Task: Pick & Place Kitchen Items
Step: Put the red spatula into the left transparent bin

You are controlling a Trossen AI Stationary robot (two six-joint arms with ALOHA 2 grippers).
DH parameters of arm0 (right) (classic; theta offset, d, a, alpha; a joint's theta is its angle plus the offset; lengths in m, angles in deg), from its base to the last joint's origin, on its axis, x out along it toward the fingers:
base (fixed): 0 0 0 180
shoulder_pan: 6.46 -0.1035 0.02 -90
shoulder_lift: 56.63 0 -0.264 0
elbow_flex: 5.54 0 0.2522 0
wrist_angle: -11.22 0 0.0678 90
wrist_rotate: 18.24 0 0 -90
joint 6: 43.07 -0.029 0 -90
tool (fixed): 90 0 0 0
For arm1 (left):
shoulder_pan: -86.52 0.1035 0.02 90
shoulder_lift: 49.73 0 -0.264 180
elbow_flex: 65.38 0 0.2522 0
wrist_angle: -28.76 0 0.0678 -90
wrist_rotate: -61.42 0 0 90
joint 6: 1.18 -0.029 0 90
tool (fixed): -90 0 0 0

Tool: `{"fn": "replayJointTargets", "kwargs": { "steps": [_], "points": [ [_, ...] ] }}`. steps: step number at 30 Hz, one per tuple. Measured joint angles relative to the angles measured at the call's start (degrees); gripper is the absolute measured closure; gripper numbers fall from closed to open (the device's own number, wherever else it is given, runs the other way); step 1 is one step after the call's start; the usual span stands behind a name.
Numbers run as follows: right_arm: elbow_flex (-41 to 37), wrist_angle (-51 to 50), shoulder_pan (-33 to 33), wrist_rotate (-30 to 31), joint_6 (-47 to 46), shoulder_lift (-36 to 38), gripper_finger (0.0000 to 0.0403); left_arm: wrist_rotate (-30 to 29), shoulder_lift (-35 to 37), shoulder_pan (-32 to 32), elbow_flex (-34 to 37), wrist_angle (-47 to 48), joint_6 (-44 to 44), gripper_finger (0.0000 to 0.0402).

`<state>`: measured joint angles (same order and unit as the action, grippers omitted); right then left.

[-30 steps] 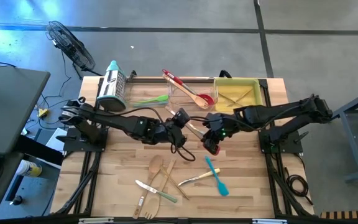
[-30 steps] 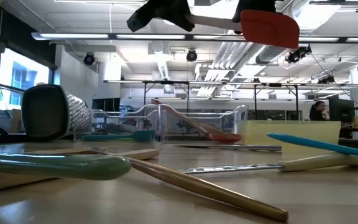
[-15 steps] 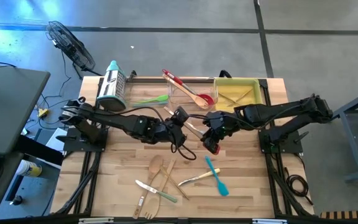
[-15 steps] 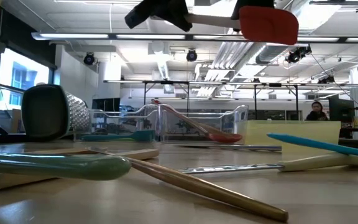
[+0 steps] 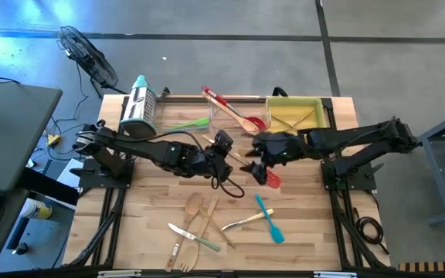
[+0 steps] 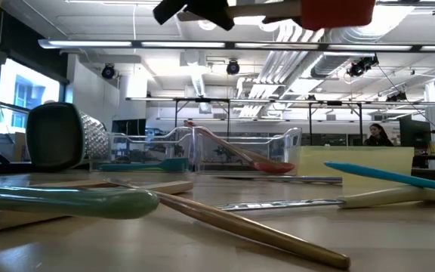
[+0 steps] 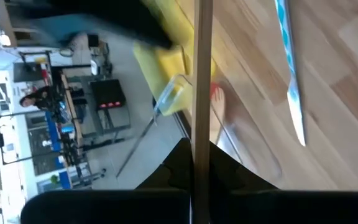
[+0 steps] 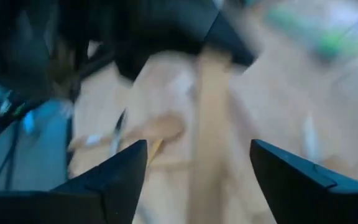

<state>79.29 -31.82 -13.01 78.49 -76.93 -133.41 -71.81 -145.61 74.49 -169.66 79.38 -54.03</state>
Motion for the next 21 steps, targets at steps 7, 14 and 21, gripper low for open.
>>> {"fn": "replayJointTargets", "kwargs": {
  "steps": [7, 14, 21],
  "points": [
    [0.0, -0.4, -1.7, 19.2, 7.0, 9.2, 0.0125, -5.6, 0.9, 0.1, 0.1, 6.2, 6.1, 0.0394],
    [0.0, -0.5, -2.4, 24.0, 12.2, 18.3, 0.0136, -7.6, 1.8, 3.7, -7.1, 27.7, 24.0, 0.0394],
    [0.0, -1.8, -2.4, 24.3, 15.3, 22.9, 0.0142, -0.1, 2.2, 13.8, -15.0, 46.6, 45.7, 0.0394]
  ]
}}
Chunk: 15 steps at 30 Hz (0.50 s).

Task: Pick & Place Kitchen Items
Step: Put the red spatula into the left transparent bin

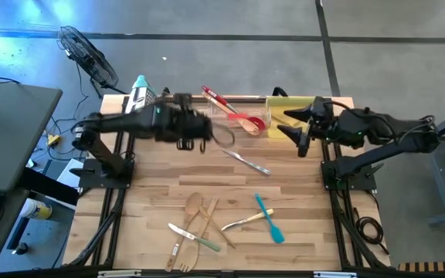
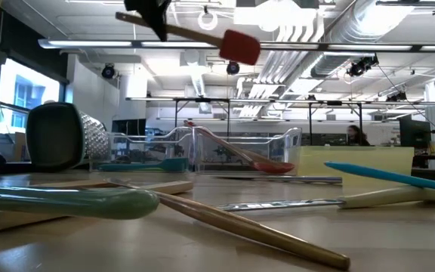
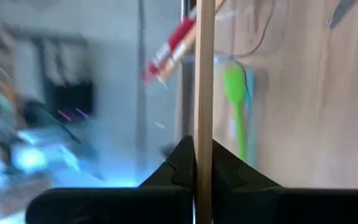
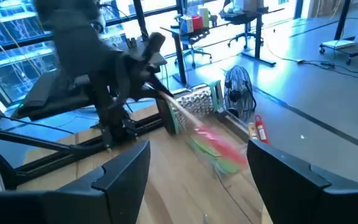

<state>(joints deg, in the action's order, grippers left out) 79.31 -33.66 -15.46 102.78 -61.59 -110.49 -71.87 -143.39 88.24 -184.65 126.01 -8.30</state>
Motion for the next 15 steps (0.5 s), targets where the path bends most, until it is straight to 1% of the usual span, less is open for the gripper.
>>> {"fn": "replayJointTargets", "kwargs": {
  "steps": [2, 4, 7, 9, 12, 15],
  "points": [
    [0.0, -0.8, 0.0, 0.1, 0.4, 0.7, 0.0142, 4.7, 0.8, 3.7, 0.0, 0.7, 3.8, 0.0394],
    [0.0, -2.5, 0.0, 0.1, 0.3, 1.0, 0.0143, 8.7, 2.4, 7.1, 1.1, -0.4, 5.5, 0.0394],
    [0.0, -5.5, 0.0, -1.0, 0.2, 1.1, 0.0143, 11.8, 4.3, 11.7, 3.6, -1.9, 5.8, 0.0394],
    [0.0, -7.3, 0.0, -1.2, -0.1, 1.1, 0.0143, 14.2, 6.2, 14.2, 6.3, -4.5, 5.5, 0.0394],
    [0.0, -10.5, 0.0, -1.3, -1.6, 1.1, 0.0143, 19.9, 9.8, 17.0, 11.5, -8.6, 4.6, 0.0394],
    [0.0, -13.0, 0.0, -1.4, -2.5, 1.1, 0.0143, 21.9, 12.5, 18.6, 16.3, -4.8, 5.1, 0.0394]
  ]
}}
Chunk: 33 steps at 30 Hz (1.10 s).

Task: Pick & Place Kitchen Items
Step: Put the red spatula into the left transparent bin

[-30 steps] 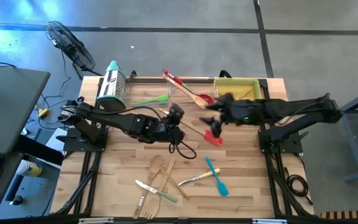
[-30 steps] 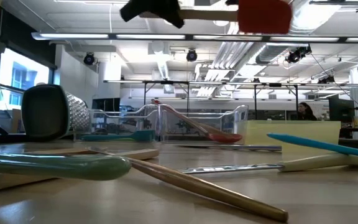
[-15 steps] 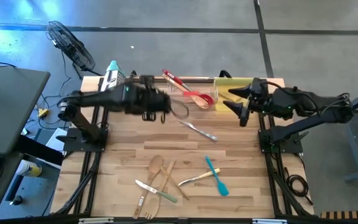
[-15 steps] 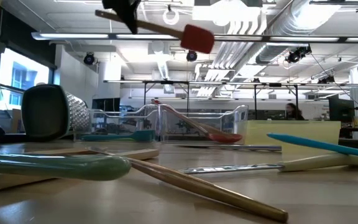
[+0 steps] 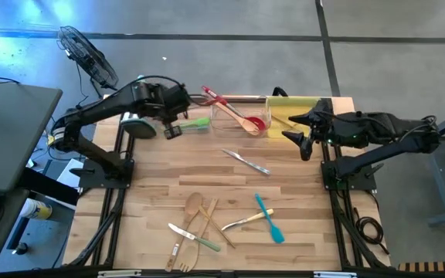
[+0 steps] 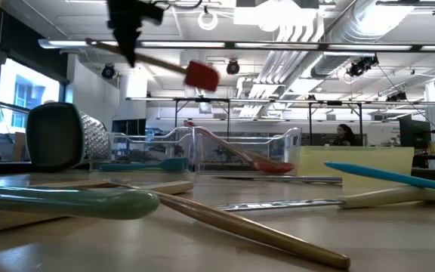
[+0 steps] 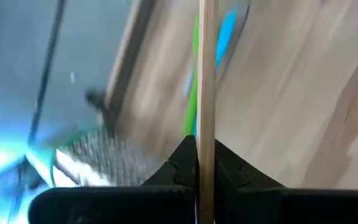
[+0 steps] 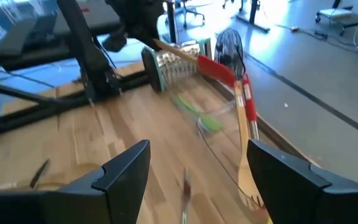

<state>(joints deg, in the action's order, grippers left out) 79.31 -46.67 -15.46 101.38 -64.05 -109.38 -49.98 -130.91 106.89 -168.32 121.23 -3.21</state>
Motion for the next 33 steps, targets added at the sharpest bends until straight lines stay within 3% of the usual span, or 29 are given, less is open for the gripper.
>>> {"fn": "replayJointTargets", "kwargs": {
  "steps": [4, 13, 19, 33],
  "points": [
    [0.0, -2.0, 0.0, -1.2, 0.4, 0.0, 0.0143, -2.7, 2.1, 0.0, 4.5, 6.4, 1.7, 0.0394],
    [0.0, -2.4, 0.0, -1.5, 6.0, 0.0, 0.0142, -6.1, -0.4, 4.7, 6.9, 3.9, -0.3, 0.0394],
    [0.0, -4.0, 0.0, -1.4, 9.7, 0.0, 0.0142, -4.1, -4.4, 8.4, 6.9, 5.4, -2.3, 0.0394],
    [0.0, -7.6, 1.2, -0.6, 14.2, 0.0, 0.0142, -2.1, -11.7, 9.4, 6.9, 1.6, -8.7, 0.0394]
  ]
}}
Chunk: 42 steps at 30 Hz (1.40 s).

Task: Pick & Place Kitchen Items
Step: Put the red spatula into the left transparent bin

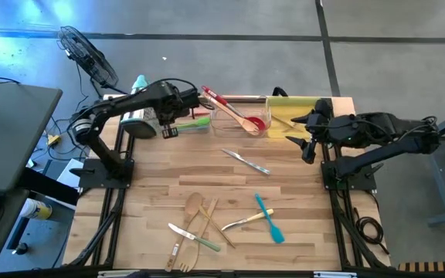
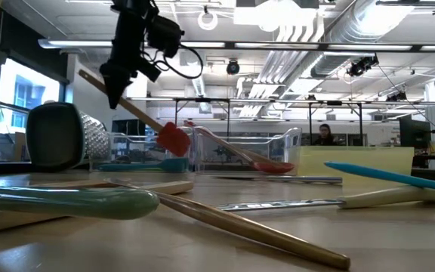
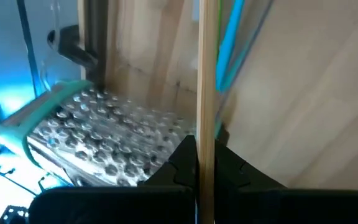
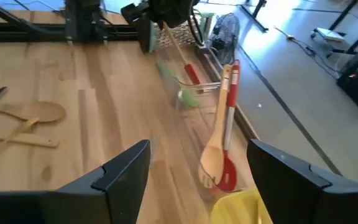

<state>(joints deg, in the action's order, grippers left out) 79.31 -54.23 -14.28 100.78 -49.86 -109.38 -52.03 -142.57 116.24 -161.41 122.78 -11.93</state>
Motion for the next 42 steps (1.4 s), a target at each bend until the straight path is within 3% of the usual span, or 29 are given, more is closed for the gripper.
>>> {"fn": "replayJointTargets", "kwargs": {
  "steps": [10, 25, 42],
  "points": [
    [0.0, 0.9, 5.9, -2.8, 1.4, 0.3, 0.0142, 0.5, -2.0, 5.3, -0.1, -3.7, -2.7, 0.0394],
    [0.0, 2.3, 14.8, -11.2, 5.6, -0.2, 0.0142, -0.9, -4.3, 7.2, -0.1, -7.7, -5.8, 0.0394],
    [0.0, 2.2, 16.6, -14.3, 5.3, -1.0, 0.0142, 0.3, -8.3, 9.0, -0.1, -10.9, -7.6, 0.0382]
  ]
}}
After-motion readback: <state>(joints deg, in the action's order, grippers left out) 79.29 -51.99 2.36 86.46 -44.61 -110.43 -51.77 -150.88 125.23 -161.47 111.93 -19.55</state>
